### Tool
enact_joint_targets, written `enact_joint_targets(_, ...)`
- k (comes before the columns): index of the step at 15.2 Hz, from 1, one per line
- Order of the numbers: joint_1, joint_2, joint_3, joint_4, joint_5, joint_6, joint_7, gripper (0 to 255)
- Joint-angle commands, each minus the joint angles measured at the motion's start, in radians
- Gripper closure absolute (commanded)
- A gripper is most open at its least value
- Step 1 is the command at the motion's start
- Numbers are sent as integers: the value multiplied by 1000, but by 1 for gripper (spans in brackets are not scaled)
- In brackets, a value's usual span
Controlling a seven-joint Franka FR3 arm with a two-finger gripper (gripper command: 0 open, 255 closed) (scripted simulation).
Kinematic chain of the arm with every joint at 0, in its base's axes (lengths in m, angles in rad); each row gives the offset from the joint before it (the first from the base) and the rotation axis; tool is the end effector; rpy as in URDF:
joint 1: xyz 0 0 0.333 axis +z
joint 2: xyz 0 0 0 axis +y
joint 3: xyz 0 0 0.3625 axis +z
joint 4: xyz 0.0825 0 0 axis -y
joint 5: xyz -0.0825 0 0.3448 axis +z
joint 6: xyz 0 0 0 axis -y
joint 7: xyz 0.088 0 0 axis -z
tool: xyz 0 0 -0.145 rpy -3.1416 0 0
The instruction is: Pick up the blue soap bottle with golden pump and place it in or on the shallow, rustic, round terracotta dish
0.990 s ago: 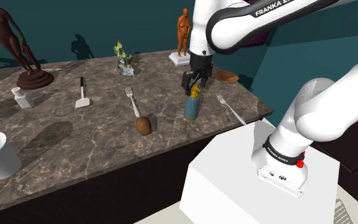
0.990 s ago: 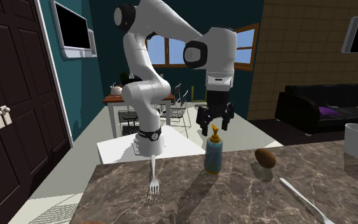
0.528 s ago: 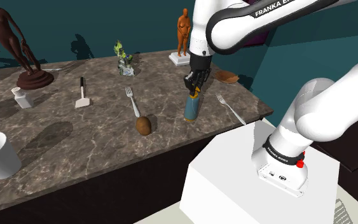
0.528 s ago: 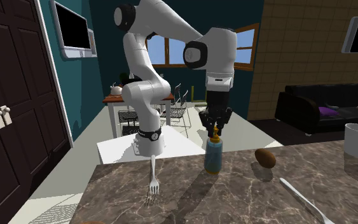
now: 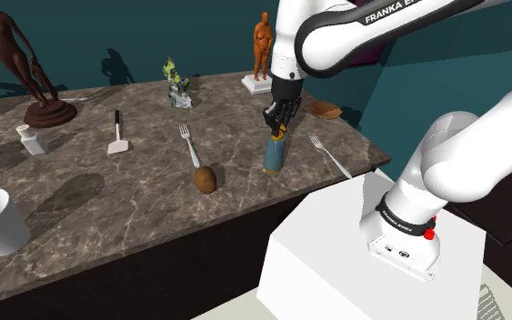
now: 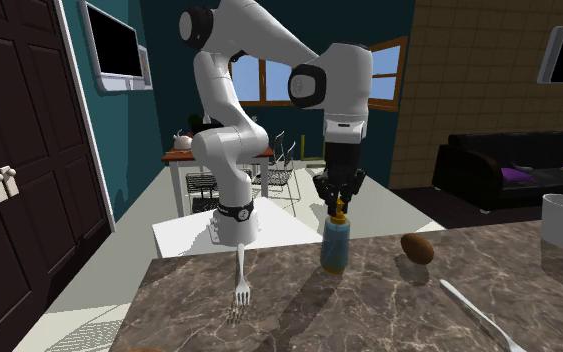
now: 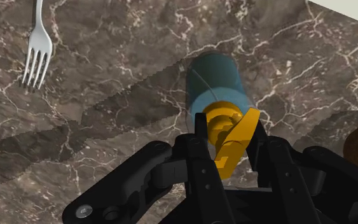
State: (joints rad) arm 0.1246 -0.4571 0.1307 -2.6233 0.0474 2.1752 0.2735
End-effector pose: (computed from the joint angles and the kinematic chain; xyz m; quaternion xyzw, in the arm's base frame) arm 0.3236 0.0887 0.4240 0.9995 -0.0291 0.0054 0.0081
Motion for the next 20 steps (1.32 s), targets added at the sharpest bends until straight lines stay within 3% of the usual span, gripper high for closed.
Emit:
enact_joint_targets(1,0,-6,-1,8,0,-16,0,255)
enact_joint_targets(20,-1,-85,-15,198,-4,-284,-6,255)
